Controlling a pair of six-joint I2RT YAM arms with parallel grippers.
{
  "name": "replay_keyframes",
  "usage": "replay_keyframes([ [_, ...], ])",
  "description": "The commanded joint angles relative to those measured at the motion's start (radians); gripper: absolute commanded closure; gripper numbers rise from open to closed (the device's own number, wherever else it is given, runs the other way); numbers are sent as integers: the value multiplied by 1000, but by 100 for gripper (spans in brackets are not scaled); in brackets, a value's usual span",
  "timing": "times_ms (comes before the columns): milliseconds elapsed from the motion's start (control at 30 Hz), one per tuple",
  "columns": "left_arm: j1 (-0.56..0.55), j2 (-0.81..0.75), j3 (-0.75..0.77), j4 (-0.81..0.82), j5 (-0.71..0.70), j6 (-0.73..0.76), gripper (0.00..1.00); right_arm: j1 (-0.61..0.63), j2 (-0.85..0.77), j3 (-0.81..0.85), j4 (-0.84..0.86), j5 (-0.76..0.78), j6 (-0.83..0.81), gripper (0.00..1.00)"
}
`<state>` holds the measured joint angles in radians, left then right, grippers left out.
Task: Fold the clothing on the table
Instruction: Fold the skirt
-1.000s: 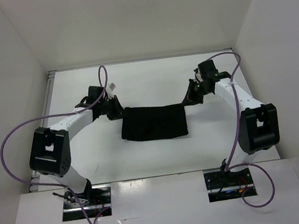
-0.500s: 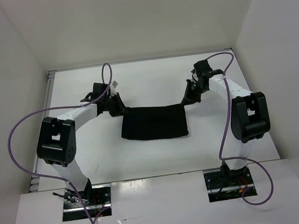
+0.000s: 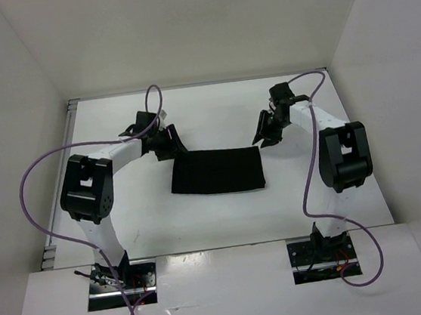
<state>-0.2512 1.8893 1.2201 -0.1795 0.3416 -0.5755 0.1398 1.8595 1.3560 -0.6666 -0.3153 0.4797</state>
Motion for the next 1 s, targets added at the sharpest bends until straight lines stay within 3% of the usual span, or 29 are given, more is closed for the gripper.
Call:
replay_keyframes([
  [0,-2,-109,18,23,-105,-4,34,23,-107,57,32,105,22,57],
  [67,-2,-168,-4,12,-153,-4,24,43,-155,57,19,125,22,56],
  [200,-2,-284,-75,-87,-184,-17,24,125,-215,46,-33,125,34,56],
  [400,-2,-441,-329,-25,-124,-110,24,263,-263,-90,42,13,117,56],
  [733,-11,-464,-447,57,-127,-152,25,356,-272,-159,84,-28,172,56],
  [967,-22,-363,-458,100,-127,-170,29,356,-313,-190,64,-28,181,56],
])
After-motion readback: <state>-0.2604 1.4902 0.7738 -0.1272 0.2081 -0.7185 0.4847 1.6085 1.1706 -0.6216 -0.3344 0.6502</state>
